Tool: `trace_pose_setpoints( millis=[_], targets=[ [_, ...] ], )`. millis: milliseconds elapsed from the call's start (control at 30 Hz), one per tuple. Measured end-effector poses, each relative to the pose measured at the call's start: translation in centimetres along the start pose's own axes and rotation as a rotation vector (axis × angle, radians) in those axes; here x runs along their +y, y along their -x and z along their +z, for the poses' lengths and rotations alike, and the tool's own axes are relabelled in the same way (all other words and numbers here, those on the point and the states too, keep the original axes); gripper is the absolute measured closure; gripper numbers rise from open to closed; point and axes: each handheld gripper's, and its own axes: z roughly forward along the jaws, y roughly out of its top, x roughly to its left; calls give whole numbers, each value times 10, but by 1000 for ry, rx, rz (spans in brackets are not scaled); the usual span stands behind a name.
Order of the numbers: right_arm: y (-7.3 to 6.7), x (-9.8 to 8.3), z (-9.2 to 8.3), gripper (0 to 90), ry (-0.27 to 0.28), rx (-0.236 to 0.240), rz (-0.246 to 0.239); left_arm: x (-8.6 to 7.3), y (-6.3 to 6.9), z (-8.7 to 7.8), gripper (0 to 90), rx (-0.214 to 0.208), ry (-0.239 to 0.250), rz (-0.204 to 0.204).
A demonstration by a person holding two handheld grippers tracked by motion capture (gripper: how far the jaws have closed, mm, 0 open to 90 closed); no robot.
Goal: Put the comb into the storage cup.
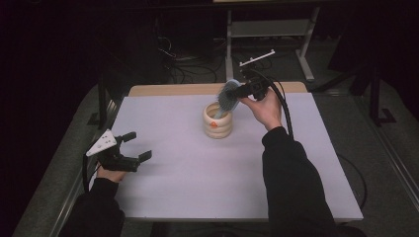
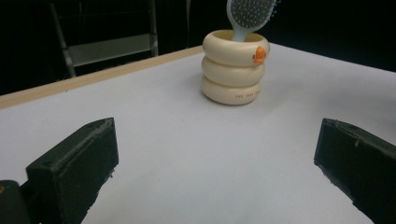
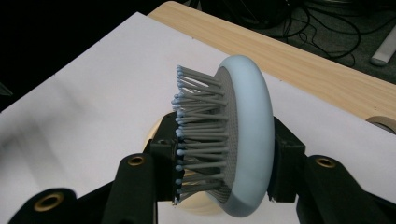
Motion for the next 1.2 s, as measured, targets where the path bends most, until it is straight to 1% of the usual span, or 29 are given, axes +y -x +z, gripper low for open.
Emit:
trace_pose_setpoints(
  millis=[33,133,200,300,333,400,433,500,600,633,700,800,833,900,933,1000,1100,1200],
  targets=[
    [0,0,0,538,1,-1,2,-1,-1,0,0,-1,-11,2],
    [0,0,0,532,1,0,7,-1,0,0,0,-2,-12,5],
    [1,0,0,522,2,-2,20,-1,1,0,0,-4,-12,8],
    [4,-1,1,478,-5,-2,44,-1,1,1,0,-10,-13,11],
    [4,-1,1,453,-8,-8,43,-1,2,1,0,-13,-11,14],
    [3,-2,2,384,-18,-44,30,-1,2,1,0,-13,-11,19],
    [3,-2,2,334,-18,-57,30,-1,2,1,0,-13,-12,20],
    [4,-4,1,274,-8,-62,26,-1,2,2,0,-14,-15,19],
    [2,-6,-2,216,20,-97,-27,-1,2,1,0,-13,-9,20],
    [3,-7,-3,185,30,-88,-32,-1,2,1,0,-11,-7,23],
    [3,-8,-4,143,32,-88,-37,0,1,0,0,-6,2,20],
    [5,-8,-6,111,40,-77,-41,0,1,-1,0,-6,4,17],
    [5,-9,-8,89,49,-81,-42,0,1,-1,0,-6,5,17],
    [6,-9,-9,7,57,-94,-32,0,1,-1,0,-6,5,18],
    [5,-9,-10,0,56,-104,-29,0,1,-1,0,-6,6,18],
    [6,-11,-12,0,65,-109,-39,0,1,-1,0,-6,11,15],
    [9,-16,-16,0,86,-78,-28,0,1,-1,0,-3,13,16],
    [12,-20,-21,0,113,-78,-43,0,1,-1,0,-1,13,17]
  ],
)
